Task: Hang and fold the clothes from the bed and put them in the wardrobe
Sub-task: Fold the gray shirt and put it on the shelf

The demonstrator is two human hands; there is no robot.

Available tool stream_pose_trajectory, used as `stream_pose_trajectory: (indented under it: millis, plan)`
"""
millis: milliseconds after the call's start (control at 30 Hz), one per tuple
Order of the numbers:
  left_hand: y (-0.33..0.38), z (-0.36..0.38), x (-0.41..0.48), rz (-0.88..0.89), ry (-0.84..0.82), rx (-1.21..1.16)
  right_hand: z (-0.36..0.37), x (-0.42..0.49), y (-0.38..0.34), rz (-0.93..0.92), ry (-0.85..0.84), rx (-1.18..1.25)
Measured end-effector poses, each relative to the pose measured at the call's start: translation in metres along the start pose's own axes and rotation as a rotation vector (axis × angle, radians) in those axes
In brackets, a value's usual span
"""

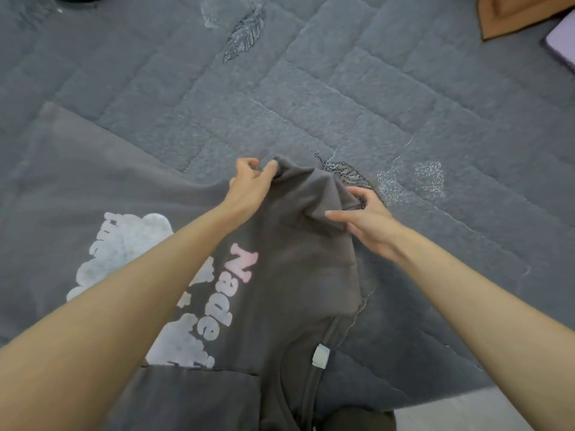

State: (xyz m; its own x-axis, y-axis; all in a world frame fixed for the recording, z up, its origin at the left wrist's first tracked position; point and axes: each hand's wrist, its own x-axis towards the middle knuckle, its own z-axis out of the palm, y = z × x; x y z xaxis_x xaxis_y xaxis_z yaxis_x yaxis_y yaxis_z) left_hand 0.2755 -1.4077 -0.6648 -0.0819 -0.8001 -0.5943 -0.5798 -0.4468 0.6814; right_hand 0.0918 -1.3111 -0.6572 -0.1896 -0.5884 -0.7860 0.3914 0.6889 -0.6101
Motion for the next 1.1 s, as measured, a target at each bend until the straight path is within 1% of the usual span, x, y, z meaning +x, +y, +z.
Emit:
stream_pose_trajectory:
  millis: [33, 100, 133, 167, 200, 267, 333, 367, 433, 500, 533, 600, 667, 733, 767, 833, 900, 967, 1067, 1100]
  plan:
    - [-0.001, 0.002, 0.003, -0.009, -0.033, 0.033, 0.001, 0.003, 0.003, 0.010, 0.069, -0.002]
    - [-0.002, 0.006, 0.010, 0.016, -0.049, 0.225, 0.003, 0.008, 0.006, 0.017, 0.176, 0.005]
    - [-0.002, 0.009, 0.014, 0.020, -0.062, 0.317, 0.004, 0.010, 0.005, -0.014, 0.213, -0.032]
    - [-0.001, 0.012, 0.018, 0.009, -0.076, 0.355, 0.005, 0.013, 0.003, -0.064, 0.236, -0.083]
    - [0.001, 0.015, 0.021, -0.011, -0.074, 0.344, 0.006, 0.014, 0.001, -0.122, 0.245, -0.123]
    - [0.004, 0.020, 0.028, -0.031, -0.007, 0.300, 0.009, 0.013, -0.008, -0.210, 0.243, -0.158]
    - [0.009, 0.022, 0.033, 0.009, 0.067, 0.271, 0.010, 0.013, -0.018, -0.266, 0.243, -0.178]
    - [0.012, 0.022, 0.036, 0.043, 0.095, 0.220, 0.011, 0.013, -0.022, -0.297, 0.247, -0.189]
    - [0.019, 0.019, 0.040, 0.118, 0.111, 0.045, 0.013, 0.015, -0.029, -0.381, 0.256, -0.192]
    - [0.022, 0.012, 0.043, 0.156, 0.130, -0.106, 0.014, 0.016, -0.033, -0.461, 0.269, -0.169]
    - [0.023, 0.008, 0.043, 0.157, 0.159, -0.151, 0.014, 0.016, -0.034, -0.484, 0.302, -0.176]
    - [0.023, 0.003, 0.044, 0.120, 0.230, -0.190, 0.011, 0.022, -0.031, -0.453, 0.410, -0.222]
    - [0.021, 0.004, 0.045, 0.008, 0.275, -0.107, 0.006, 0.032, -0.026, -0.265, 0.466, -0.249]
    - [0.018, 0.012, 0.042, -0.095, 0.248, 0.071, 0.002, 0.042, -0.019, -0.045, 0.412, -0.275]
    - [0.019, 0.018, 0.040, -0.116, 0.231, 0.158, 0.001, 0.045, -0.017, 0.005, 0.374, -0.311]
    - [0.023, 0.028, 0.039, -0.161, 0.187, 0.303, 0.002, 0.048, -0.019, 0.014, 0.328, -0.358]
    - [0.029, 0.035, 0.042, -0.179, 0.164, 0.388, 0.004, 0.051, -0.022, 0.005, 0.304, -0.353]
    - [0.032, 0.039, 0.044, -0.125, 0.190, 0.353, 0.004, 0.055, -0.027, -0.019, 0.275, -0.314]
    - [0.031, 0.041, 0.040, 0.023, 0.208, 0.307, 0.002, 0.059, -0.034, -0.109, 0.224, -0.276]
    - [0.031, 0.039, 0.040, 0.070, 0.229, 0.254, 0.002, 0.059, -0.036, -0.145, 0.225, -0.265]
